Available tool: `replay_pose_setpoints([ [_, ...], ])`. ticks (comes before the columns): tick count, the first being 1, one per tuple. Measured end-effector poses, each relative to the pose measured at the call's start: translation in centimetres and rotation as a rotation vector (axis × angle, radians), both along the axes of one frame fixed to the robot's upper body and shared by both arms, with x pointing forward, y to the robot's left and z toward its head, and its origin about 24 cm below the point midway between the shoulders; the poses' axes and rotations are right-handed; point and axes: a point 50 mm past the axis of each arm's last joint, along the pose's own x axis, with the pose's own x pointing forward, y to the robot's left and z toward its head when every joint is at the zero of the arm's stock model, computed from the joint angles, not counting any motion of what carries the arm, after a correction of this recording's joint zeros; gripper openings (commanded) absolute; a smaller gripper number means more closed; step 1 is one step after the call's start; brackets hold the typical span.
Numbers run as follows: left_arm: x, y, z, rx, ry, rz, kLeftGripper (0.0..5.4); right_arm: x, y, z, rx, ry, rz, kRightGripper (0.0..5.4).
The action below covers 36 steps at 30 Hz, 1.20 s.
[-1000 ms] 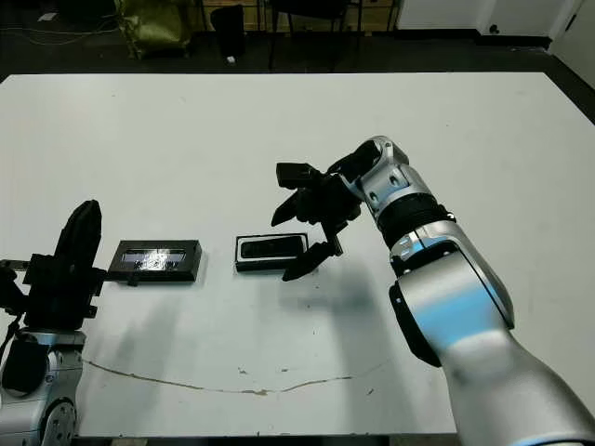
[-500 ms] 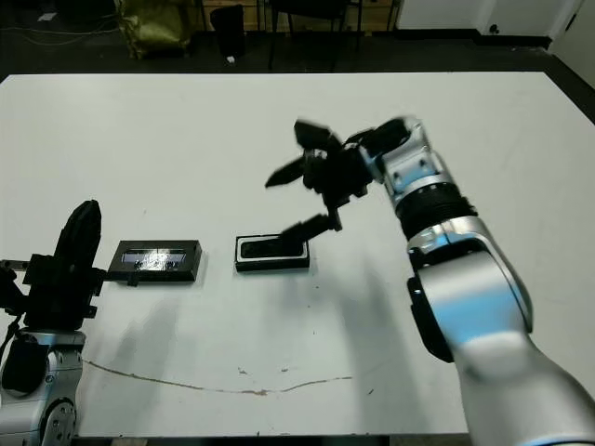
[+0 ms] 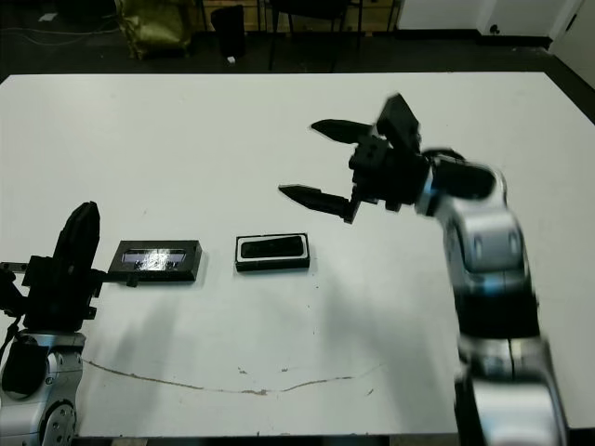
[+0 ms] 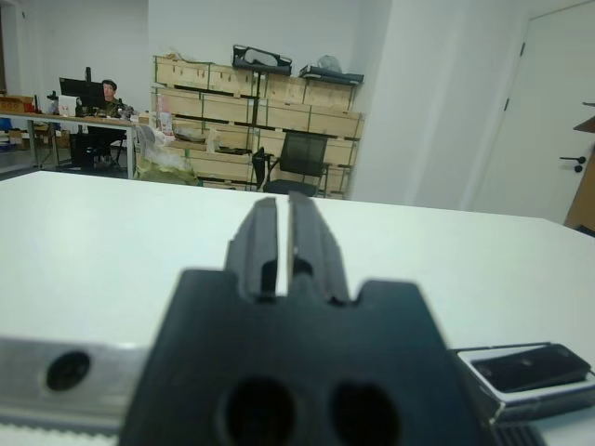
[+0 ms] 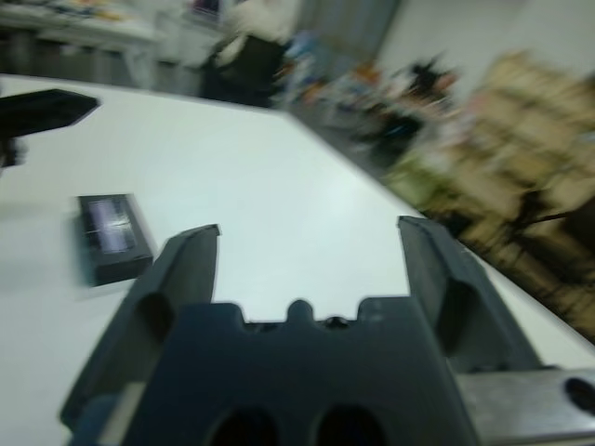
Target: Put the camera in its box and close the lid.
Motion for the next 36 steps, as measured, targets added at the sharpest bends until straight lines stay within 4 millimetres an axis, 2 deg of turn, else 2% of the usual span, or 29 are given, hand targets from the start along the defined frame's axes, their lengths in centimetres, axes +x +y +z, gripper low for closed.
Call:
replay_pose_setpoints([
  [6, 0.0, 0.0, 0.0, 0.0, 0.0, 0.002, 0.0, -2.3, 1.7, -2.4, -0.09, -0.318, -0.095, 2.25],
  [11, 0.0, 0.1, 0.0, -0.001, 0.0, 0.002, 0.0, -2.8, 3.0, -5.3, -0.142, -0.376, -0.096, 1.17],
  [16, 0.0, 0.1, 0.0, 0.001, -0.001, 0.002, 0.0, -2.8, 3.8, -6.3, -0.175, -0.411, -0.093, 0.02],
  [22, 0.0, 0.0, 0.0, 0.001, -0.003, 0.0, 0.0, -2.4, 4.5, -6.6, -0.24, -0.394, -0.074, 0.02],
  [29, 0.1, 0.0, 0.1, 0.0, -0.005, -0.001, 0.0, -1.5, 4.9, -7.2, -0.372, -0.307, -0.187, 0.02],
  [36, 0.1, 0.0, 0.1, 0.007, -0.003, 0.004, 0.0, -0.1, 5.0, -6.4, -0.424, -0.224, -0.27, 0.02],
])
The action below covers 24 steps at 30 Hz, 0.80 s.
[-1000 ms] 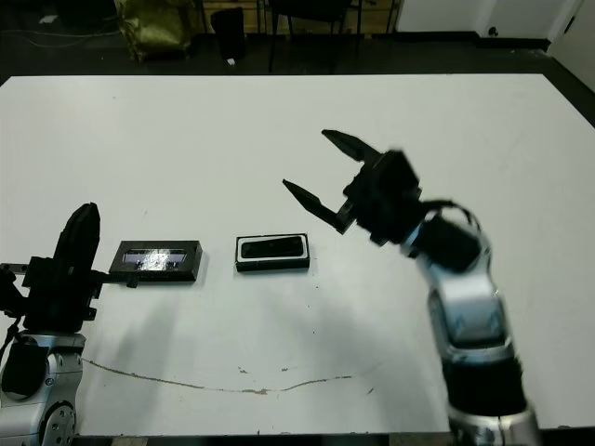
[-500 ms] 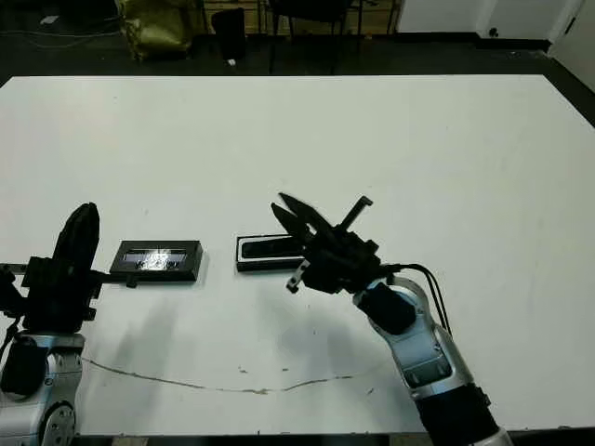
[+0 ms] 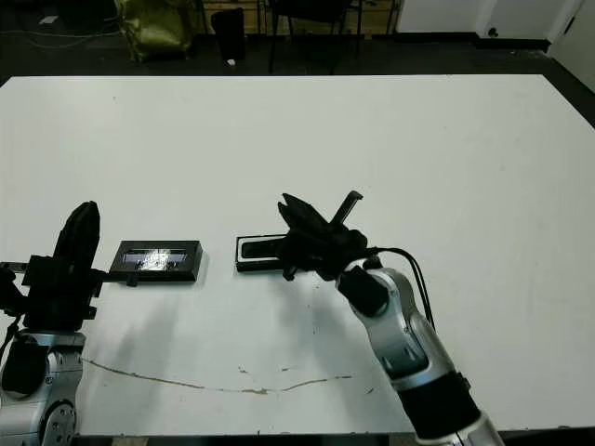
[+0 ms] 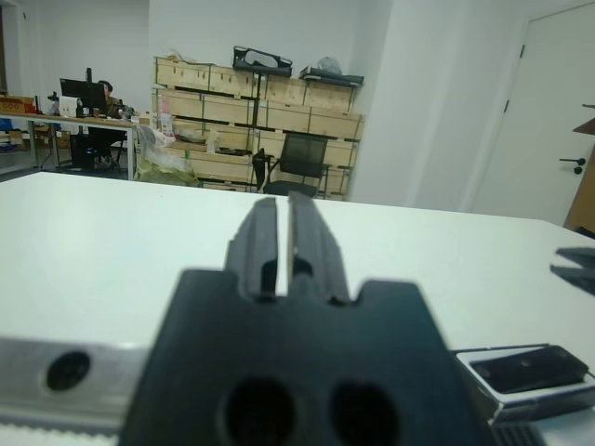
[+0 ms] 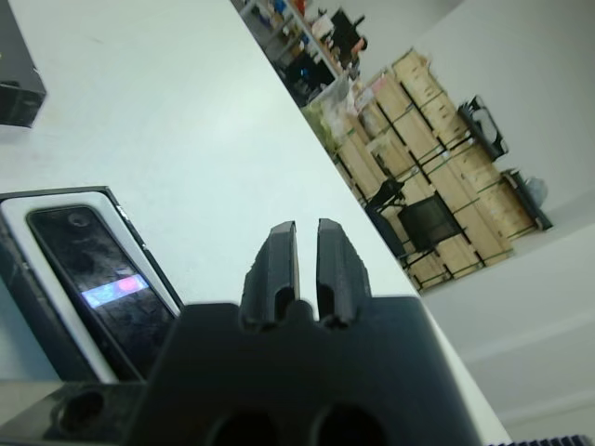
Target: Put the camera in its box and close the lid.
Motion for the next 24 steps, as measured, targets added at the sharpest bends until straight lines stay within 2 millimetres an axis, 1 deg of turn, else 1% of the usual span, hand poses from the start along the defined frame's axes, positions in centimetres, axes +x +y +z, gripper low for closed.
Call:
replay_pose_setpoints([
  [6, 0.0, 0.0, 0.0, 0.007, 0.0, 0.003, 0.0, 0.5, -0.1, -0.4, -0.03, 0.076, -0.037, 0.02],
  [10, 0.0, 0.0, 0.0, -0.002, -0.002, -0.004, 0.0, 0.6, 0.1, -0.9, -0.04, 0.122, -0.032, 0.02],
  [18, 0.0, 0.0, -0.1, -0.009, 0.002, -0.006, 0.0, 0.4, 0.2, -1.7, 0.047, 0.288, -0.006, 0.02],
  [24, 0.0, 0.0, 0.0, -0.01, 0.005, -0.002, 0.0, -0.1, 0.2, -2.8, 0.125, 0.392, 0.01, 0.02],
])
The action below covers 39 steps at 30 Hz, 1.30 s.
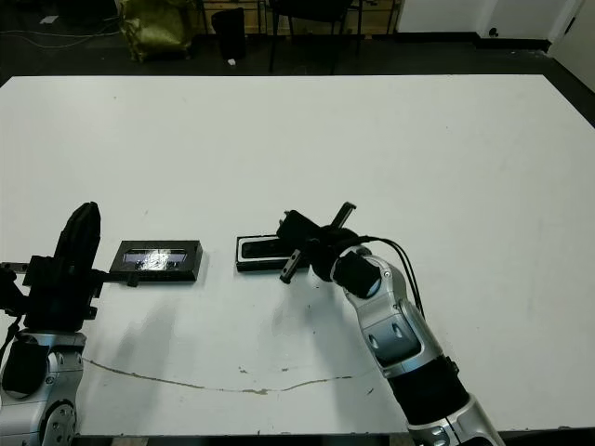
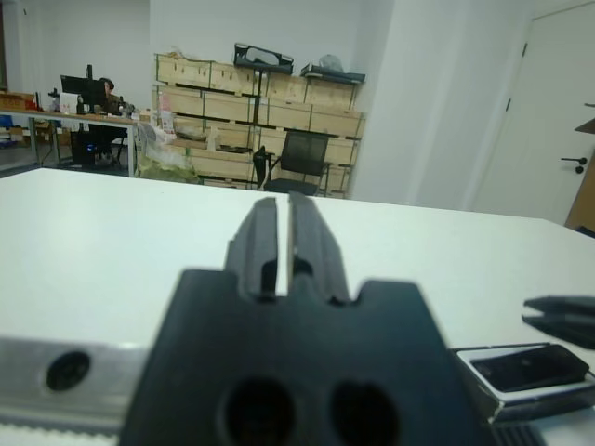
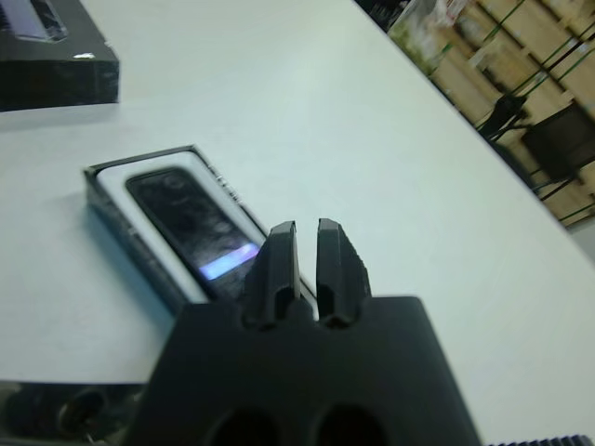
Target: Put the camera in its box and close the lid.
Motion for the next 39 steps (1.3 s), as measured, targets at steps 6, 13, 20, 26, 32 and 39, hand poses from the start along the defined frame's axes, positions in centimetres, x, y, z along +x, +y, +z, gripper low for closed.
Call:
replay_pose_setpoints([
  [6, 0.0, 0.0, 0.0, 0.003, -0.001, -0.001, 0.0, -0.2, -0.2, -0.4, 0.031, 0.034, -0.005, 0.02],
  [13, 0.0, 0.0, 0.0, -0.006, 0.002, -0.002, 0.0, 0.1, -1.1, -1.2, -0.012, 0.037, -0.038, 0.02],
  [20, -0.1, 0.0, 0.0, -0.004, 0.006, -0.002, 0.0, 0.7, -1.5, -1.9, 0.002, 0.037, -0.03, 0.02],
  [26, -0.1, 0.0, 0.0, -0.013, 0.009, -0.004, 0.0, 0.8, -1.5, -2.1, 0.002, 0.039, -0.029, 0.02],
  [32, -0.1, 0.0, 0.0, -0.001, 0.012, -0.001, 0.0, 0.1, -2.1, -1.8, 0.084, 0.047, -0.045, 0.02],
  [39, -0.2, 0.0, -0.1, 0.0, 0.015, 0.0, 0.0, -1.4, -3.5, 0.7, 0.346, 0.034, -0.053, 0.02],
])
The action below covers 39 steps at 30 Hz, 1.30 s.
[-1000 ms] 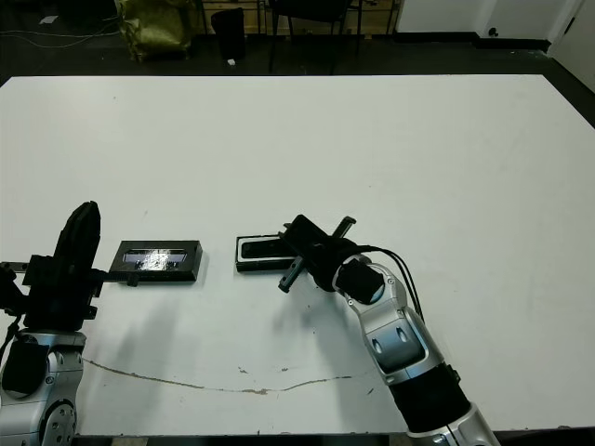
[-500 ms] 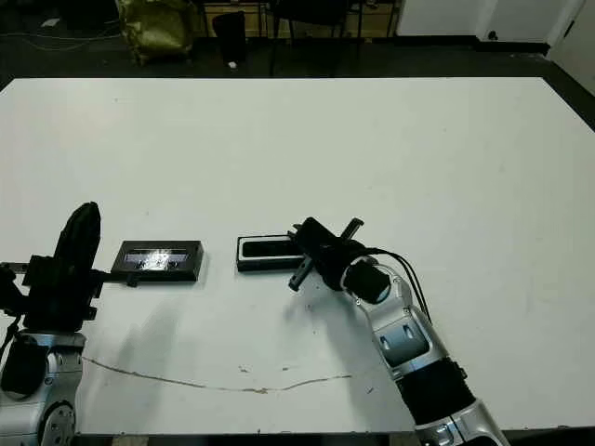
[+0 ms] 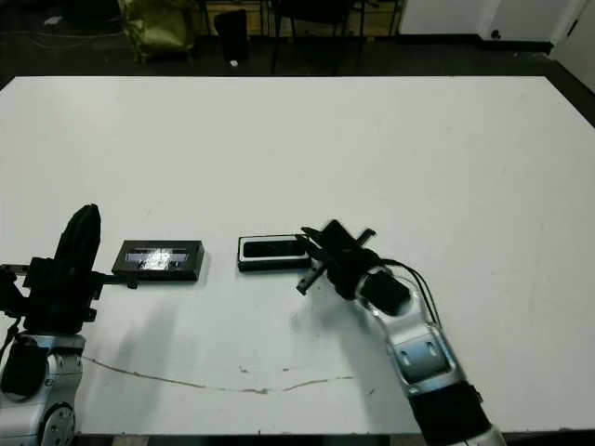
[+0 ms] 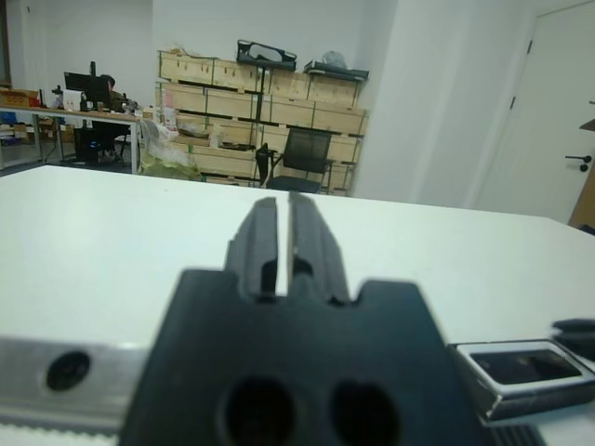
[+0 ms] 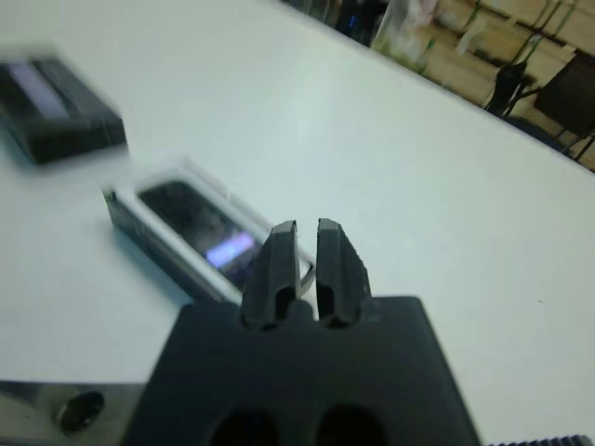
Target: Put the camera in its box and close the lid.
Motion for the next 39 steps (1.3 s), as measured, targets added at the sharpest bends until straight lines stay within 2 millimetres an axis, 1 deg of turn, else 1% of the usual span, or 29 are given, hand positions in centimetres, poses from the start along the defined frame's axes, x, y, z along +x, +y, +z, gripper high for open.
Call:
replay_pose_setpoints([
  [5, 0.0, 0.0, 0.0, 0.0, 0.001, 0.001, 0.0, -0.7, -0.6, 3.4, 0.179, -0.055, 0.017, 0.02],
  [7, 0.0, 0.0, 0.0, 0.0, 0.001, 0.001, 0.0, -0.9, -1.1, 4.3, 0.237, -0.081, 0.015, 0.02],
  [10, 0.0, 0.0, 0.0, 0.0, 0.002, 0.001, 0.0, -1.1, -2.1, 5.2, 0.284, -0.106, -0.026, 0.02],
  [13, 0.0, 0.1, 0.0, 0.004, 0.002, 0.002, 0.0, -1.1, -3.5, 5.7, 0.289, -0.104, -0.084, 0.02],
  [15, 0.0, 0.3, 0.1, 0.029, 0.003, 0.005, 0.0, -0.9, -4.8, 5.7, 0.272, -0.092, -0.13, 0.02],
  [18, 0.1, 1.0, 0.7, 0.085, -0.012, -0.001, 0.0, -0.3, -7.3, 5.1, 0.251, -0.057, -0.215, 0.02],
  [21, 0.6, 2.1, 1.9, 0.177, -0.043, -0.008, 0.0, 0.1, -9.3, 4.3, 0.249, -0.023, -0.284, 0.02],
  [25, 1.6, 3.7, 4.2, 0.336, -0.027, -0.03, 0.0, 0.3, -11.3, 3.7, 0.255, -0.012, -0.344, 0.02],
  [31, 3.8, 5.8, 7.4, 0.605, 0.062, -0.111, 0.0, -0.1, -12.4, 2.9, 0.288, 0.035, -0.38, 0.02],
  [35, 5.0, 6.4, 9.0, 0.75, 0.125, -0.242, 0.0, -0.3, -12.5, 2.6, 0.277, 0.044, -0.389, 0.02],
  [37, 5.5, 6.3, 9.6, 0.834, 0.19, -0.323, 0.23, -0.2, -12.5, 2.6, 0.27, 0.044, -0.392, 0.0],
  [39, 6.0, 6.1, 10.4, 0.919, 0.262, -0.428, 0.6, -0.2, -12.5, 2.6, 0.269, 0.045, -0.399, 0.0],
])
